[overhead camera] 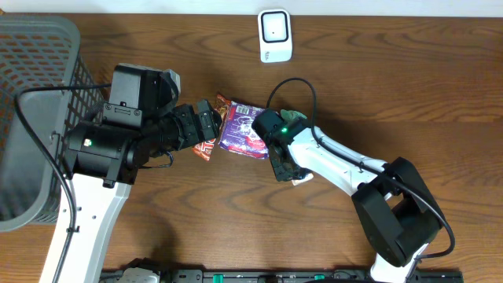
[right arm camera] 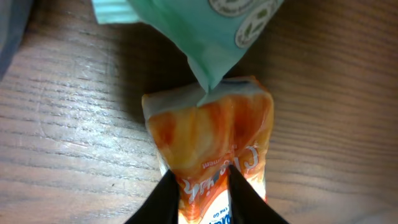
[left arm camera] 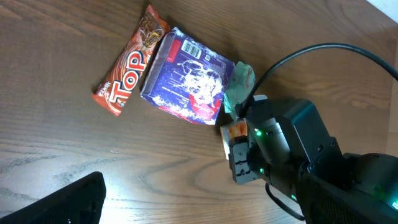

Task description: Scan the item barcode

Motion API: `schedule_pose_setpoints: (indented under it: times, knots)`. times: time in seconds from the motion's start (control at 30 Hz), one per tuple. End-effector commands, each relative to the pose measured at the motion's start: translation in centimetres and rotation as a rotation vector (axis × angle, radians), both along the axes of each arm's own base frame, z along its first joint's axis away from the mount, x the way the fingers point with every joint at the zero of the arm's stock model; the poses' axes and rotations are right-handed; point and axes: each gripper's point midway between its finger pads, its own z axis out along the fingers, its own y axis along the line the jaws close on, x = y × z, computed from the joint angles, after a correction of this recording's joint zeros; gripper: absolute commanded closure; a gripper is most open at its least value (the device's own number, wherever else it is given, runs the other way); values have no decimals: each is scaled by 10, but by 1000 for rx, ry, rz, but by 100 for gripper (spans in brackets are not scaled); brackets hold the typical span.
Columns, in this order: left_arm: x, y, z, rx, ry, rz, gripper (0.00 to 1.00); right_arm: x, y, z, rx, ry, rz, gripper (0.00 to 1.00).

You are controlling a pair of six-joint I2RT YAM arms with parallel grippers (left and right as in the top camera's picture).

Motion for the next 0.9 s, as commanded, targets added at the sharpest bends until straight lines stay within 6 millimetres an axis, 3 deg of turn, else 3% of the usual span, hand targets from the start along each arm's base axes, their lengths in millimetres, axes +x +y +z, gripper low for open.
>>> schedule_pose_setpoints:
  times: [0.0,0.07,0.23,0.37,0.5,0.7,0.77,0.87]
  knots:
    - [2,0,3,-5,-9,-5,2,3,-9,-4,-6,-3,-56,87]
    - [2,0,3,-5,-9,-5,2,5,-14,-4,9,10,-97,99]
    - [2,0,3,-5,-9,-5,2,0,-12,-7,146,122,-131,99]
    - [2,0,3,-5,-9,-5,2,-2,-11,4,325,241,-167,99]
    - [2,0,3,-5,-9,-5,2,0,-2,28,652,352,-145,99]
    - [2,0,3,-6,-9,-5,2,21,-8,90,1194,329,-94,99]
    - [2,0,3,-5,-9,-5,2,29,-17,103,1292,292,-103,99]
    - [2,0,3,-5,-9,-5,2,36,-35,105,1320,254,-151,99]
